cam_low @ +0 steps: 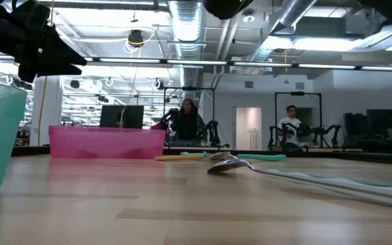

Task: Sort silverware by color (type)
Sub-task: Put the blue spoon into the light blue bin

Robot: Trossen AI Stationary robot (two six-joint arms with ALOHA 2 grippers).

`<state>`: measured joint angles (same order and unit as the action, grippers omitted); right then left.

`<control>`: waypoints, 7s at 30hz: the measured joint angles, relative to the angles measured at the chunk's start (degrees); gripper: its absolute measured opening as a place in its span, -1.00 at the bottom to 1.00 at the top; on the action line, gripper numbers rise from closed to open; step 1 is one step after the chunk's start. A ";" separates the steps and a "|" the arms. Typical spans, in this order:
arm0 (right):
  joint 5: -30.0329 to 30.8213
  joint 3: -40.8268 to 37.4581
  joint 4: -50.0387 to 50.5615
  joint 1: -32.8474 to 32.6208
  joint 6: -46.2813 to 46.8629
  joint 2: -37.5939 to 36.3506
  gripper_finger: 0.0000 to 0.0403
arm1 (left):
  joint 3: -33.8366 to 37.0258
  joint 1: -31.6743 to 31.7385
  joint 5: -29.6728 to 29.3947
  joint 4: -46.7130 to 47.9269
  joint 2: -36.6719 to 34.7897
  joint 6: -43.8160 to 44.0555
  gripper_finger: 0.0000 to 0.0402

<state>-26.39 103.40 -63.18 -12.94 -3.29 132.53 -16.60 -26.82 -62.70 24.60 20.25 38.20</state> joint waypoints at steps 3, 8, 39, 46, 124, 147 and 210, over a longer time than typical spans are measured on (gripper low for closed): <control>-1.26 1.95 -0.63 -0.52 -0.15 1.79 -0.68 | 0.00 -0.01 0.00 -0.04 0.00 0.01 -0.06; -3.24 12.02 0.17 -0.60 5.25 11.00 -0.68 | 0.00 -0.01 0.01 -0.04 0.00 0.18 -0.06; 8.95 28.21 21.10 1.68 28.00 22.65 -0.68 | 0.00 0.01 1.84 0.39 0.00 -0.45 -0.06; 14.01 28.21 26.12 0.82 29.31 22.65 -0.68 | 0.00 0.01 1.38 0.39 0.00 -0.47 -0.06; 37.78 28.74 48.95 -5.01 21.22 22.67 -0.68 | 0.00 0.01 3.31 13.54 -0.01 29.81 -0.06; 45.12 28.75 58.04 -4.92 25.49 22.67 -0.68 | 0.00 0.01 3.48 17.18 0.00 33.04 -0.06; 42.75 28.49 64.98 -5.29 12.46 19.69 -0.27 | 0.00 0.01 4.72 17.11 0.00 34.44 -0.06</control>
<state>16.36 131.90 1.80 -18.23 9.17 152.22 -16.60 -26.81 -57.98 41.71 20.25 72.65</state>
